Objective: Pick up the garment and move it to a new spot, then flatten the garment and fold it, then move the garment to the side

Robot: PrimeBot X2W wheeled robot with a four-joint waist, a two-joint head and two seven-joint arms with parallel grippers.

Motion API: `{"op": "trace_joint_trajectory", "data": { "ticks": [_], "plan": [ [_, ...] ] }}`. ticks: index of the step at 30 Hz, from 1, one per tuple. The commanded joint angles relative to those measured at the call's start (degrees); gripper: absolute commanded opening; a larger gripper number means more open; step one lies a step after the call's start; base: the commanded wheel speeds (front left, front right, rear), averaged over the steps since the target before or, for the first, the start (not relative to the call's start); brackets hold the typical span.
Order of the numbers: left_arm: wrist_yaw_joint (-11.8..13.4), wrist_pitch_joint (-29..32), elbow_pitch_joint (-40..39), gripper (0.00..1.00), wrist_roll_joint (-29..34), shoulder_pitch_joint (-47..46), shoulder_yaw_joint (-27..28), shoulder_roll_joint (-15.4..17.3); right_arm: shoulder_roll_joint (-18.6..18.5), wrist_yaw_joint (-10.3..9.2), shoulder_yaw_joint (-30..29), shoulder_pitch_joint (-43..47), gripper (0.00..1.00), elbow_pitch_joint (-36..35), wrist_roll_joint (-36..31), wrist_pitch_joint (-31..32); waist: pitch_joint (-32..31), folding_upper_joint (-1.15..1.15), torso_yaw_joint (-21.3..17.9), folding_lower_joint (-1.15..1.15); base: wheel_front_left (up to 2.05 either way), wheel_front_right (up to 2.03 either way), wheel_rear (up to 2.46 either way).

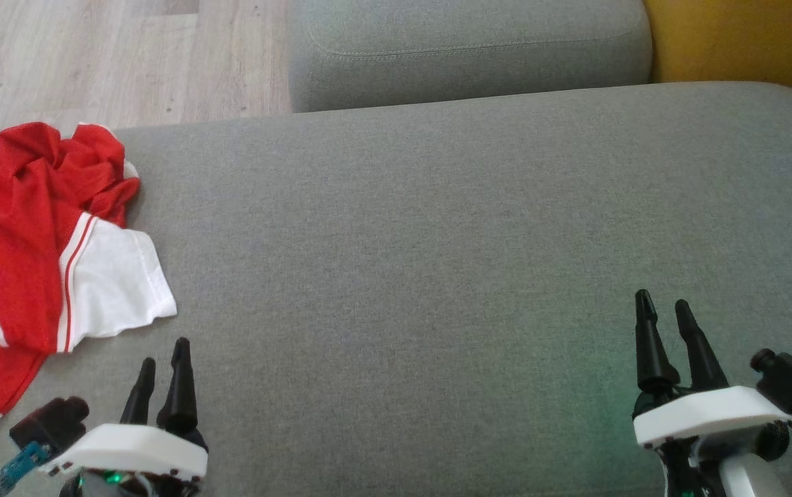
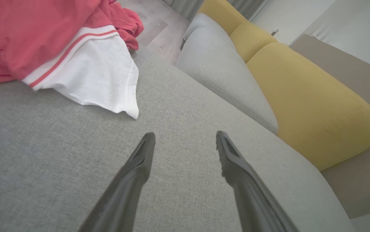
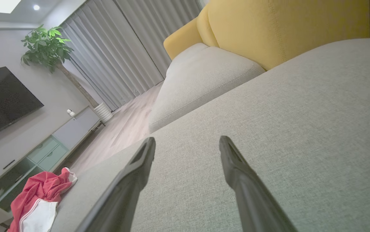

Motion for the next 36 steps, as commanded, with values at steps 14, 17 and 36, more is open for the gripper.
{"op": "trace_joint_trajectory", "data": {
  "ticks": [14, 17, 36],
  "plan": [
    [1.1, -2.9, -2.8, 1.0, 11.8, -0.1, 0.1, 1.3, -0.4, -0.03, 1.6, -0.8, 1.0, -2.3, -11.1, -3.1, -0.1, 0.0, -0.2, 0.0, 0.0, 0.0, 0.0],
    [1.5, -3.4, -3.0, 1.0, 14.1, 0.0, 0.2, 1.5, -0.3, -0.03, 1.8, -0.7, 1.0, -2.5, -13.3, -3.6, -0.1, 0.0, -0.2, 0.0, 0.0, 0.0, 0.0],
    [2.8, -6.4, -3.6, 1.0, 26.7, 1.4, 0.4, 1.6, -0.2, -0.04, 2.8, 0.5, 1.0, -1.1, -24.8, -6.6, -0.2, 0.0, 0.1, 0.0, 0.0, 0.0, 0.0]
  ]
}}
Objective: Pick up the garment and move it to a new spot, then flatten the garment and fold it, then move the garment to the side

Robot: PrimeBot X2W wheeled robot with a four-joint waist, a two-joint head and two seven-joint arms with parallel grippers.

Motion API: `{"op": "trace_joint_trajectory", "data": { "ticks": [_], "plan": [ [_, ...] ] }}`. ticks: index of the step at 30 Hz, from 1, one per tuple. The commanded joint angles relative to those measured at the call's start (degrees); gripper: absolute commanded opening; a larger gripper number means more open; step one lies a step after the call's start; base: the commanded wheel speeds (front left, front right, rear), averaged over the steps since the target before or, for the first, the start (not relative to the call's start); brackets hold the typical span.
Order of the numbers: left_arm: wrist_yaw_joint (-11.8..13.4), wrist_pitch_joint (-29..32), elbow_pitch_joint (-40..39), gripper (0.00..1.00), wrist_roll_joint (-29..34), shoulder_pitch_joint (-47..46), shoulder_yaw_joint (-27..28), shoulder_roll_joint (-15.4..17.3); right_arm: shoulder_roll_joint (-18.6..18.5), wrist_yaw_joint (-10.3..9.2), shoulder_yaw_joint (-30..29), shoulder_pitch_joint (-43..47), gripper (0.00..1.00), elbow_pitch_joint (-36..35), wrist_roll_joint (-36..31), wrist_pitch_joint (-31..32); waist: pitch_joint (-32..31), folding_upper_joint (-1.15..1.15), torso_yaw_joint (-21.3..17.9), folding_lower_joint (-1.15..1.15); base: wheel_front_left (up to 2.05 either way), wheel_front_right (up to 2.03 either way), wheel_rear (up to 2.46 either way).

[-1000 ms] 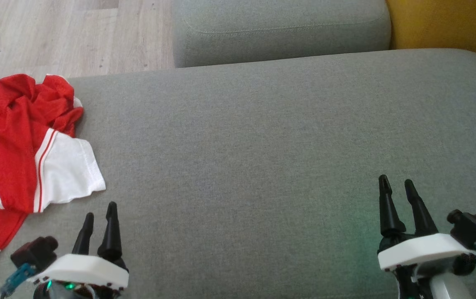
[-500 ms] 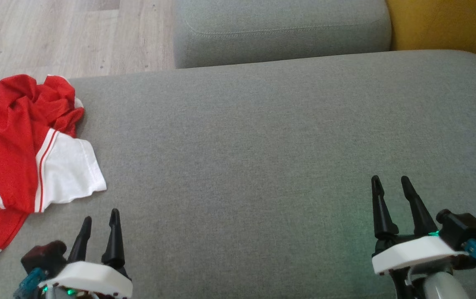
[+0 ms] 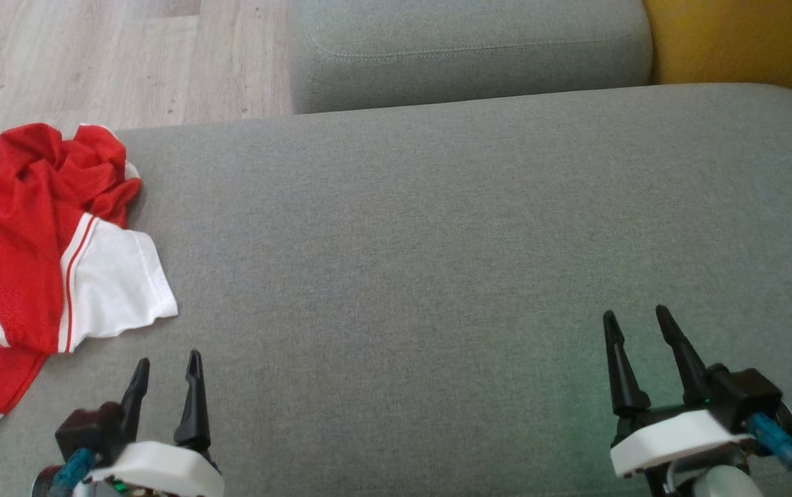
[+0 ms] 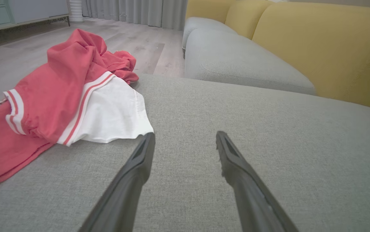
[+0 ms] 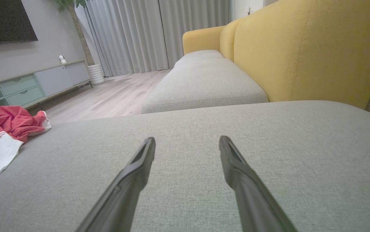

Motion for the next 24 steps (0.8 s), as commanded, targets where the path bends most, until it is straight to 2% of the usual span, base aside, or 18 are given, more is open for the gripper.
{"op": "trace_joint_trajectory", "data": {
  "ticks": [1, 14, 24],
  "plan": [
    [0.3, -1.0, -2.2, 1.0, 2.1, -0.9, 1.5, 1.2, -0.3, -0.04, 1.6, -1.1, 1.0, -1.5, -2.1, -0.9, 0.0, 0.0, 0.0, 0.0, 0.0, 0.0, 0.0],
    [0.9, -3.2, -1.8, 1.0, 10.8, 0.1, 2.0, 1.1, -0.3, -0.04, 1.5, -0.6, 1.0, -1.0, -8.3, -3.1, -0.2, 0.0, -0.3, 0.0, 0.0, 0.0, 0.0],
    [0.5, -3.2, -0.7, 1.0, 10.3, 0.1, 3.0, 0.7, -0.3, -0.04, 0.3, -0.6, 1.0, -0.2, -7.0, -3.1, -0.1, 0.0, -0.1, 0.0, 0.0, 0.0, 0.0]
  ]
}}
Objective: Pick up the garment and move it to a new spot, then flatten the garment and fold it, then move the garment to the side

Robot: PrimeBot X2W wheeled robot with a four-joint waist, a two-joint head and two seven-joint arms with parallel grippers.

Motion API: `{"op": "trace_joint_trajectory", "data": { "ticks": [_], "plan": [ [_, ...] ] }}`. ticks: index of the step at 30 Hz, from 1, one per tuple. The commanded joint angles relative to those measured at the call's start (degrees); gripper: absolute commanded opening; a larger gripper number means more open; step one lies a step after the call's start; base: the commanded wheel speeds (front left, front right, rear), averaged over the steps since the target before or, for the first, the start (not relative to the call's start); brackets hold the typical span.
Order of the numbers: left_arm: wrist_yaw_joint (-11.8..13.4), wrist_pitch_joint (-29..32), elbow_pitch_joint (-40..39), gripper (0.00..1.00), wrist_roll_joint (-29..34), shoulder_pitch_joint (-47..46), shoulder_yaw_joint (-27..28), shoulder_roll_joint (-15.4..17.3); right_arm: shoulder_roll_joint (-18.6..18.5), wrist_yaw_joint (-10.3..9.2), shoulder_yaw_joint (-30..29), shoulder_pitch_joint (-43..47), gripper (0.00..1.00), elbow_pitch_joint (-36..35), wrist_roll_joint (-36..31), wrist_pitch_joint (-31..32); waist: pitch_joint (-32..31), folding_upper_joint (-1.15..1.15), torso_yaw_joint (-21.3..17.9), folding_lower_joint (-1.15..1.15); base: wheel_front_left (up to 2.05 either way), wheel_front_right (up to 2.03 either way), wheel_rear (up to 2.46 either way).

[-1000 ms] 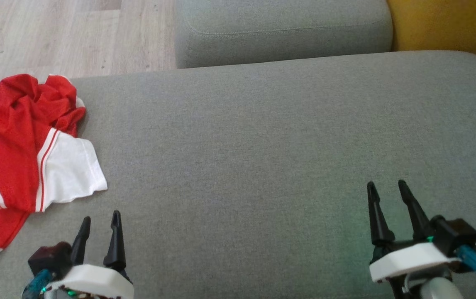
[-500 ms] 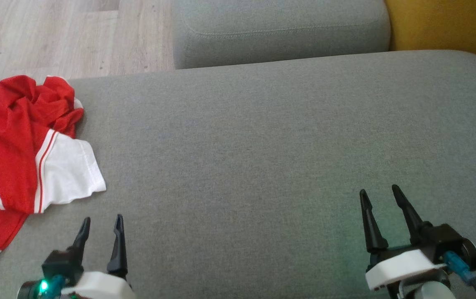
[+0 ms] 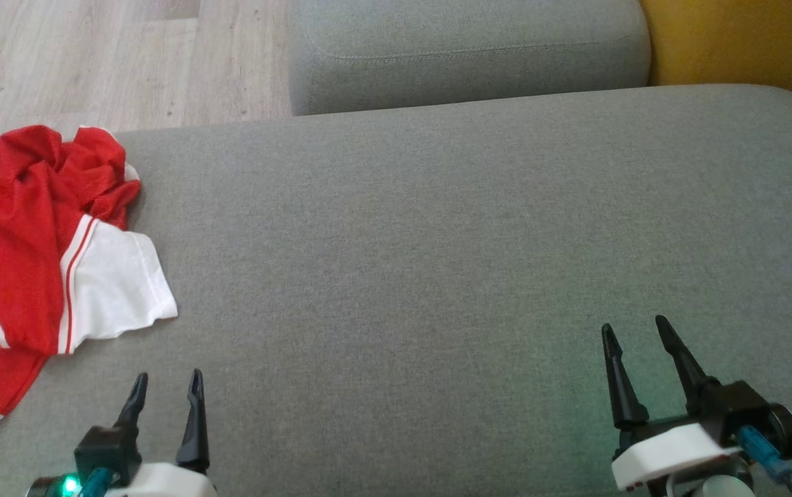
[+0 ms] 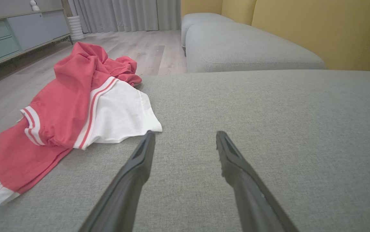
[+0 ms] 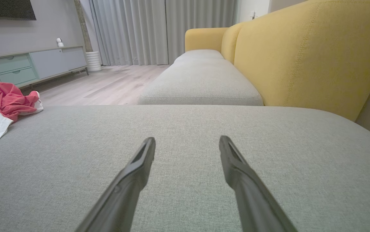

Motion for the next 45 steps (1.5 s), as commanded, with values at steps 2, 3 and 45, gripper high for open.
{"op": "trace_joint_trajectory", "data": {
  "ticks": [2, 3, 45],
  "plan": [
    [0.0, -0.8, -1.3, 1.0, 0.1, -2.1, 2.5, 0.5, -0.3, -0.04, 1.0, -1.5, 1.0, -1.5, 0.4, -0.8, 0.0, 0.0, 0.1, 0.0, 0.0, 0.0, 0.0],
    [0.0, -0.8, -1.2, 1.0, 0.1, -2.1, 2.6, 0.5, -0.3, -0.04, 0.9, -1.5, 1.0, -1.5, 0.4, -0.8, 0.0, 0.0, 0.1, 0.0, 0.0, 0.0, 0.0],
    [-1.2, 1.8, 0.8, 1.0, -4.4, -23.8, 7.3, 2.2, -2.6, -0.04, 3.9, -8.5, 1.0, -3.6, -1.5, -0.8, 13.2, 0.0, 14.1, 0.0, 0.0, 0.0, 0.0]
  ]
}}
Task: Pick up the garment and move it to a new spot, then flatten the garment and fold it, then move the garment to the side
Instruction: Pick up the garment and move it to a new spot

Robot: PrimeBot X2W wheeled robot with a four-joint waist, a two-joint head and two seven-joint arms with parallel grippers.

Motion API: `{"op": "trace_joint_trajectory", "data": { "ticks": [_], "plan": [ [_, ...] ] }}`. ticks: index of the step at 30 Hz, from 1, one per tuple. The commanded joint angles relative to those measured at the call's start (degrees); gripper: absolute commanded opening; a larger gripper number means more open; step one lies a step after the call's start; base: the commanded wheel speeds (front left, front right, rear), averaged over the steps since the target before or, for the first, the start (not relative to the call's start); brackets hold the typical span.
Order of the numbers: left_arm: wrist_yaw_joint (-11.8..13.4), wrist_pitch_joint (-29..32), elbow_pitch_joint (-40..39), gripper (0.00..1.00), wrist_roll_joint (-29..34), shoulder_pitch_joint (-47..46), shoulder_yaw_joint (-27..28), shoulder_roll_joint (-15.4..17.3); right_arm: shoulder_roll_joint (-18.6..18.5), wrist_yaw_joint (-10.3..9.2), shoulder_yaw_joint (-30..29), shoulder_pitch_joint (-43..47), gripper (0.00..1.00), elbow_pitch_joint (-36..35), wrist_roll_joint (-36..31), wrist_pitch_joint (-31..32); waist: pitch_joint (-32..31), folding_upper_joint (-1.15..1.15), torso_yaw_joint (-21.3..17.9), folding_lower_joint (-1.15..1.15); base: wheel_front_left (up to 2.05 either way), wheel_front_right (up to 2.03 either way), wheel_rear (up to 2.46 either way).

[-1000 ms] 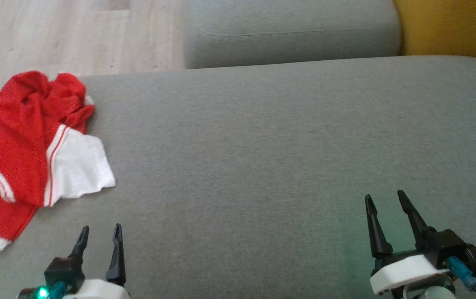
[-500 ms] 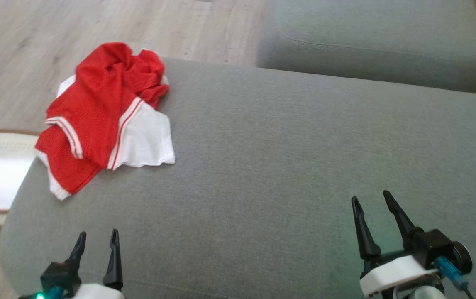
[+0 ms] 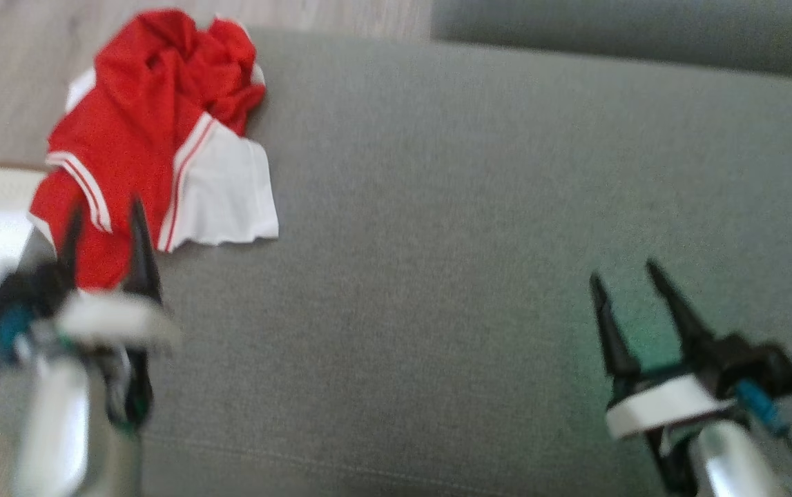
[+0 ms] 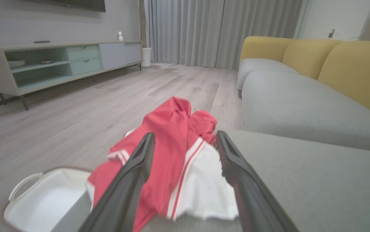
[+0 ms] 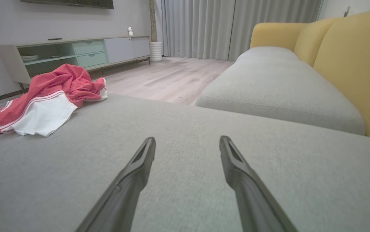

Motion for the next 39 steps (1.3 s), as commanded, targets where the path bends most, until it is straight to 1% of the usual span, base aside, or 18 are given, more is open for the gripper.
{"op": "trace_joint_trajectory", "data": {
  "ticks": [1, 5, 8, 10, 11, 14, 17, 18, 23, 24, 25, 26, 29, 33, 36, 39],
  "plan": [
    [0.6, 1.5, -0.7, 1.0, -0.5, -7.5, 2.5, 2.4, -2.1, -0.04, 1.4, -4.6, 1.0, -2.8, -0.4, -0.8, 7.9, 0.0, -1.3, 0.0, 0.0, 0.0, 0.0],
    [1.5, 5.6, 3.9, 1.0, -1.7, -19.4, 3.5, 3.8, -4.7, -0.04, 1.5, -8.7, 1.0, -4.6, -0.4, -0.8, 15.3, 0.0, -2.2, 0.0, 0.0, 0.0, 0.0],
    [2.4, 7.9, 9.4, 1.0, -2.6, -26.3, 4.6, 4.9, -6.2, -0.04, 1.6, -10.3, 1.0, -5.5, -0.2, -0.8, 18.6, 0.0, -2.9, 0.0, 0.0, 0.0, 0.0],
    [3.7, 9.6, 14.0, 1.0, -2.4, -29.9, 5.2, 6.3, -7.0, -0.04, 1.8, -10.8, 1.0, -6.0, -0.1, -0.8, 20.4, 0.0, -3.5, 0.0, 0.0, 0.0, 0.0],
    [3.7, 9.6, 14.0, 1.0, -2.4, -29.9, 5.2, 6.3, -7.0, -0.04, 1.8, -10.8, 1.0, -6.0, -0.1, -0.8, 20.4, 0.0, -3.5, 0.0, 0.0, 0.0, 0.0],
    [6.4, 10.3, 20.3, 1.0, -2.4, -34.2, 6.9, 8.2, -7.7, -0.04, 2.4, -11.1, 1.0, -7.0, 0.0, -0.8, 22.1, 0.0, -4.5, 0.0, 0.0, 0.0, 0.0],
    [8.3, 9.8, 25.9, 1.0, -2.4, -36.7, 8.2, 10.2, -7.9, -0.04, 2.8, -10.8, 1.0, -7.8, 0.3, -0.8, 22.6, 0.0, -5.7, 0.0, 0.0, 0.0, 0.0],
    [8.5, 9.5, 27.6, 1.0, -2.4, -37.3, 8.3, 10.8, -7.9, -0.04, 2.8, -10.5, 1.0, -8.0, 0.3, -0.8, 22.7, 0.0, -6.0, 0.0, 0.0, 0.0, 0.0],
    [7.1, 8.7, 34.8, 1.0, -2.9, -39.8, 7.7, 11.2, -8.1, -0.04, 2.5, -9.6, 1.0, -8.8, 0.6, -0.8, 22.4, 0.0, -6.6, 0.0, 0.0, 0.0, 0.0],
    [6.9, 8.5, 36.0, 0.77, -3.0, -40.0, 7.5, 11.0, -8.0, -0.04, 2.4, -9.4, 1.0, -8.7, 0.6, -0.8, 22.0, 0.0, -6.6, 0.0, 0.0, 0.0, 0.0],
    [6.7, 8.0, 36.9, 0.33, -2.9, -40.3, 7.2, 11.0, -7.9, -0.04, 2.4, -9.2, 1.0, -8.5, 0.7, -0.8, 21.6, 0.0, -6.6, 0.0, 0.0, 0.0, 0.0],
    [6.4, 7.2, 37.6, 0.0, -2.6, -40.6, 6.7, 11.2, -7.8, -0.04, 2.3, -9.2, 1.0, -8.3, 0.7, -0.8, 21.0, 0.0, -6.6, 0.0, 0.0, 0.0, 0.0],
    [6.1, 4.0, 38.4, 0.0, -1.4, -41.3, 5.4, 12.0, -6.9, -0.04, 2.5, -8.9, 1.0, -7.9, 0.9, -0.8, 18.8, 0.0, -6.5, 0.0, 0.0, 0.0, 0.0],
    [5.1, 1.4, 38.0, 0.0, -0.5, -41.9, 4.1, 13.2, -5.3, -0.04, 3.2, -7.6, 1.0, -7.0, 1.3, -0.8, 14.5, 0.0, -6.4, 0.0, 0.0, 0.0, 0.0],
    [3.7, 0.7, 35.7, 0.0, -0.1, -42.8, 2.9, 13.6, -4.1, -0.04, 3.5, -6.5, 1.0, -6.3, 1.6, -0.8, 11.2, 0.0, -6.2, 0.0, 0.0, 0.0, 0.0],
    [1.6, 1.9, 32.5, 0.0, -0.3, -43.7, 1.7, 13.3, -3.0, -0.04, 3.7, -5.1, 1.0, -5.5, 2.1, -0.8, 7.6, 0.0, -6.1, 0.0, 0.0, 0.0, 0.0]
  ]
}}
